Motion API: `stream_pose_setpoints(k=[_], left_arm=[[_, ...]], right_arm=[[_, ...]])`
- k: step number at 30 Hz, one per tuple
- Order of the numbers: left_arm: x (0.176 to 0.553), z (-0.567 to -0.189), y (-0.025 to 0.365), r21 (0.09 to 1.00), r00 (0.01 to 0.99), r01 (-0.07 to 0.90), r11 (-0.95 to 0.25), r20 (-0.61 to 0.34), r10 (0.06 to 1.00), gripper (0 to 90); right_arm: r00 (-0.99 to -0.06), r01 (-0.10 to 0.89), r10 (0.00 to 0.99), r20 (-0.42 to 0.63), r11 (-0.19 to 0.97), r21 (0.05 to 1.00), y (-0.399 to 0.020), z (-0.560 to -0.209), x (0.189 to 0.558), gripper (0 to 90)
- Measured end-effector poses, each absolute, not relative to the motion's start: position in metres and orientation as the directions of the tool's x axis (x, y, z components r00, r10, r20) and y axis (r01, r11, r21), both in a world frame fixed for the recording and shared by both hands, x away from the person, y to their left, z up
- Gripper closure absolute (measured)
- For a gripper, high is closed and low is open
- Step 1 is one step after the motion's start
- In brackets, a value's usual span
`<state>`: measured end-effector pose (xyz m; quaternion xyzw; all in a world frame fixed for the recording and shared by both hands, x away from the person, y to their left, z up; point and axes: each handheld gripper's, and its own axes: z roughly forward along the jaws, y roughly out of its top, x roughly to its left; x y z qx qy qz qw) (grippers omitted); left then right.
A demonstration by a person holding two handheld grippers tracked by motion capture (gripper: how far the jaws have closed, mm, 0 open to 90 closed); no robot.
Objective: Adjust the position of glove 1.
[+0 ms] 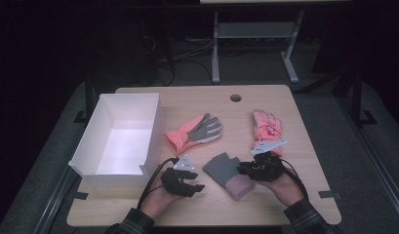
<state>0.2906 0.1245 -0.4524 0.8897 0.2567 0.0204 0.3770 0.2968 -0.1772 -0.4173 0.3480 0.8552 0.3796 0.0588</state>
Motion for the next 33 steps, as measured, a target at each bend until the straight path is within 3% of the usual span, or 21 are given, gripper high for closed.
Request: stream_pose_setpoints(k=[1,2,3,4,6,14,23,33], left_arm=[[0.291,-0.452,0.125,0.681,0.867,0.441,-0.584,-0.157,0.472,61.4],[0.292,-0.451,0.125,0.685,0.868,0.442,-0.579,-0.165,0.469,61.4],[0.293,-0.45,0.124,0.686,0.862,0.458,-0.565,-0.187,0.471,66.9],[0.296,-0.447,0.122,0.688,0.863,0.457,-0.563,-0.191,0.467,80.0],[0.298,-0.445,0.121,0.682,0.867,0.452,-0.575,-0.183,0.463,89.6],[0.309,-0.445,0.106,0.655,0.858,0.458,-0.601,-0.149,0.492,89.7],[0.316,-0.449,0.09,0.65,0.861,0.45,-0.612,-0.135,0.49,89.7],[0.323,-0.452,0.082,0.645,0.869,0.43,-0.631,-0.107,0.483,89.7]], right_arm=[[-0.751,0.551,0.64,0.164,0.47,0.69,-0.177,-0.417,0.297,80.2],[-0.748,0.546,0.646,0.151,0.47,0.694,-0.182,-0.418,0.296,84.4],[-0.743,0.546,0.654,0.145,0.466,0.696,-0.186,-0.418,0.295,90.0],[-0.737,0.543,0.663,0.133,0.463,0.7,-0.197,-0.419,0.294,90.0],[-0.732,0.529,0.674,0.101,0.47,0.706,-0.205,-0.424,0.292,90.0],[-0.741,0.574,0.651,0.166,0.484,0.661,-0.224,-0.448,0.288,90.0],[-0.753,0.56,0.646,0.124,0.532,0.635,-0.219,-0.453,0.289,89.2],[-0.774,0.56,0.615,0.154,0.548,0.622,-0.212,-0.454,0.287,89.4]])
